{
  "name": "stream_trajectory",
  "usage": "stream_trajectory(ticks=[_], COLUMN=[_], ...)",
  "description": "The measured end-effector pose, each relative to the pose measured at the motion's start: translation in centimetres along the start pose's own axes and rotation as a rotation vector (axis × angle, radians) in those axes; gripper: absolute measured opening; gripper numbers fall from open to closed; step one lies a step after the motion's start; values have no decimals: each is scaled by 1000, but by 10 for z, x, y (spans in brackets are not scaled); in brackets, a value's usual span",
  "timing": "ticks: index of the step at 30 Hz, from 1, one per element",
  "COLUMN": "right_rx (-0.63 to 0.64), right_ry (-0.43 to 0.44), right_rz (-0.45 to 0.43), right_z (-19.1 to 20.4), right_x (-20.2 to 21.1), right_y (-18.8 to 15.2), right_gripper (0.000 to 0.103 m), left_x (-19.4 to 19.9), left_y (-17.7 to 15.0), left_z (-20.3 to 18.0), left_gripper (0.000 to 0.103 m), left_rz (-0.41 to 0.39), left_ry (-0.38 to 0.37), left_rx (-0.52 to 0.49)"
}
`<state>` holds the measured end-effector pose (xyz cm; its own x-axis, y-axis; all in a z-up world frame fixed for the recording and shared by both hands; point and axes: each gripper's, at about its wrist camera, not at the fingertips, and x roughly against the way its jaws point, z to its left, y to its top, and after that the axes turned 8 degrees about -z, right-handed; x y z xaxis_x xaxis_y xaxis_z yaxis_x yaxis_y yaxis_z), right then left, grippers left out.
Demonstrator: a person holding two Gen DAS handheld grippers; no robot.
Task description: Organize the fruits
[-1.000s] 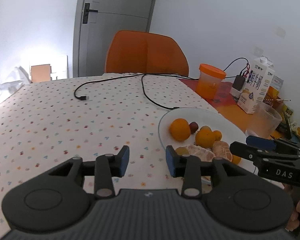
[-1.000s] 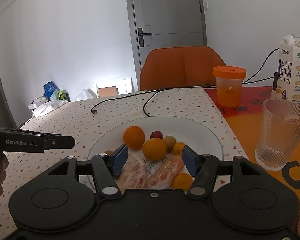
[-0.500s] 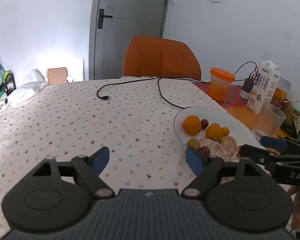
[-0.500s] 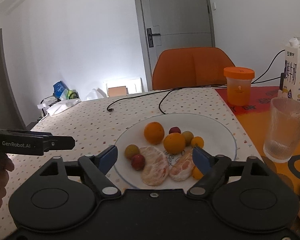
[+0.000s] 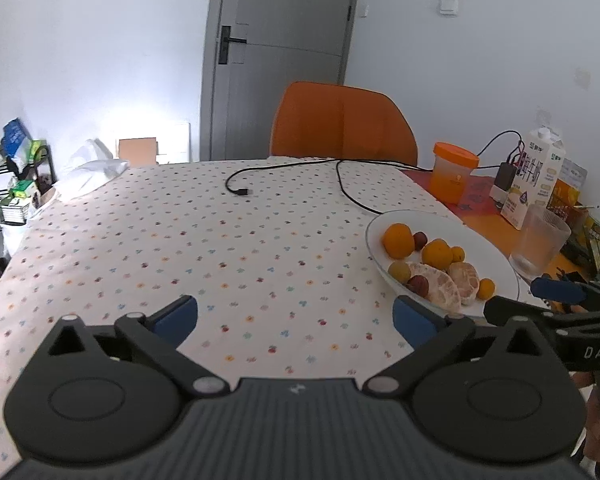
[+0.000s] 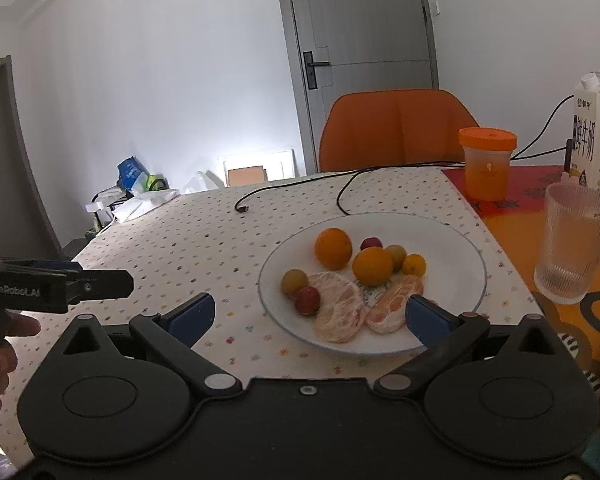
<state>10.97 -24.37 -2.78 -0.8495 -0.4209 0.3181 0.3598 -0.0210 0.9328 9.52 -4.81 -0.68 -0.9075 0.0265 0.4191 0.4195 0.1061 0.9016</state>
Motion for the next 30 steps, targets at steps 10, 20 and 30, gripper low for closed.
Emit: stream_trajectory(ticks=[10,20,30], right_rx=[5,2,4], right_ry=[12,13,22], right_rz=[-4,-25,-33], right_z=[18,34,54], right_x=[22,43,59], right_y=[-5,2,4], right_gripper=[103,103,103], left_x=[32,68,99], left_y=[-7,-3,-3], left_z=[10,21,34], left_gripper=[103,103,103], left_rz=[-22,-67,-96], left_ry=[23,32,82], left_rx=[0,11,17])
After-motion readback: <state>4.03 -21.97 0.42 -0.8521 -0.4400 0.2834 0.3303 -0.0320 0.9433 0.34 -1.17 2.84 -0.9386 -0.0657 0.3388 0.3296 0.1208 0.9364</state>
